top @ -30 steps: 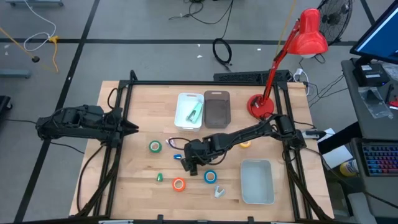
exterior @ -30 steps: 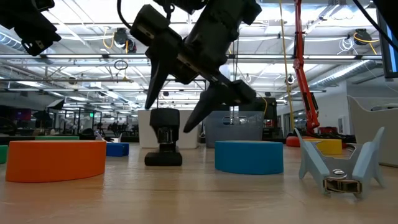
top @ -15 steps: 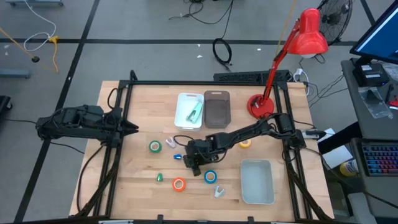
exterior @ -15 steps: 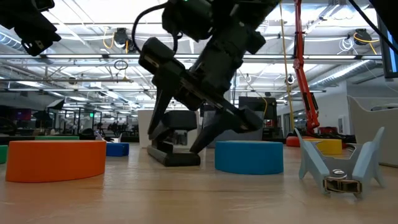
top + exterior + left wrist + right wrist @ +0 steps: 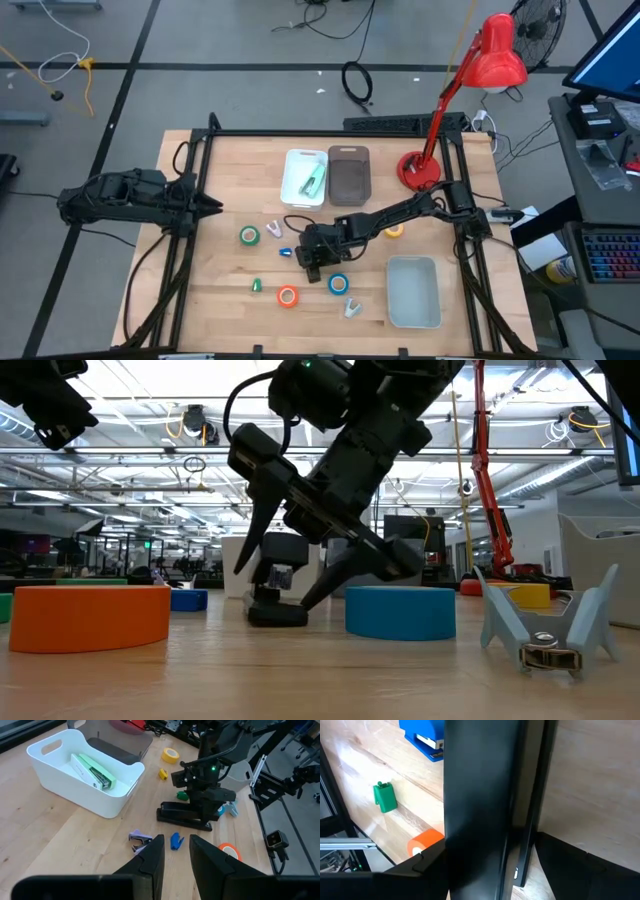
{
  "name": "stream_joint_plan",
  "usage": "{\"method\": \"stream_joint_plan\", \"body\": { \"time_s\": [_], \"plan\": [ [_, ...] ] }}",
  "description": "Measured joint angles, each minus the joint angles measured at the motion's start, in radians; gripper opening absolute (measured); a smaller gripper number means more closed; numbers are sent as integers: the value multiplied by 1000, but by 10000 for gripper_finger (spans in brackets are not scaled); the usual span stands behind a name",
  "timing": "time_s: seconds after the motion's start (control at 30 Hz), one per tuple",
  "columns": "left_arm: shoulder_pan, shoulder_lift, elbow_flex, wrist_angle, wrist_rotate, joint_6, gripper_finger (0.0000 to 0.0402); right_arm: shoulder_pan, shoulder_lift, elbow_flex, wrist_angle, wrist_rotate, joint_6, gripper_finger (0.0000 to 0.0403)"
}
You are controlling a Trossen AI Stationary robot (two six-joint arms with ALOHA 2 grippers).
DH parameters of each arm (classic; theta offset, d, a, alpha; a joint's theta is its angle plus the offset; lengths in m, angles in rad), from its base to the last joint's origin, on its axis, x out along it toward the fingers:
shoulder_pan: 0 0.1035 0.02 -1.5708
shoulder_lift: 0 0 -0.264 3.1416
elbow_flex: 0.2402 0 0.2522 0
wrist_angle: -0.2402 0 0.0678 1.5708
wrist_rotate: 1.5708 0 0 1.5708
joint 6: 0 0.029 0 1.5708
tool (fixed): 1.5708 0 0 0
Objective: Pick and place Stapler, Stapler remover, tape
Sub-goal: Put the black stapler into the white bin
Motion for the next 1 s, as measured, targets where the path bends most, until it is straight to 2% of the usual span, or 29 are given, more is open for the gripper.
{"method": "stream_joint_plan", "body": {
  "time_s": [0.33, 0.47, 0.73, 1.0],
  "plan": [
    [0, 0, 0, 0, 0, 0, 93, 0, 2, 0, 7, 1, 8, 253],
    [0, 0, 0, 0, 0, 0, 93, 0, -8, -2, -1, 6, 8, 220],
    [0, 0, 0, 1, 0, 0, 93, -5, -42, -2, 6, 15, 3, 124],
    [0, 0, 0, 20, 0, -22, 93, -4, -126, -2, -8, 16, -37, 118]
  ]
}}
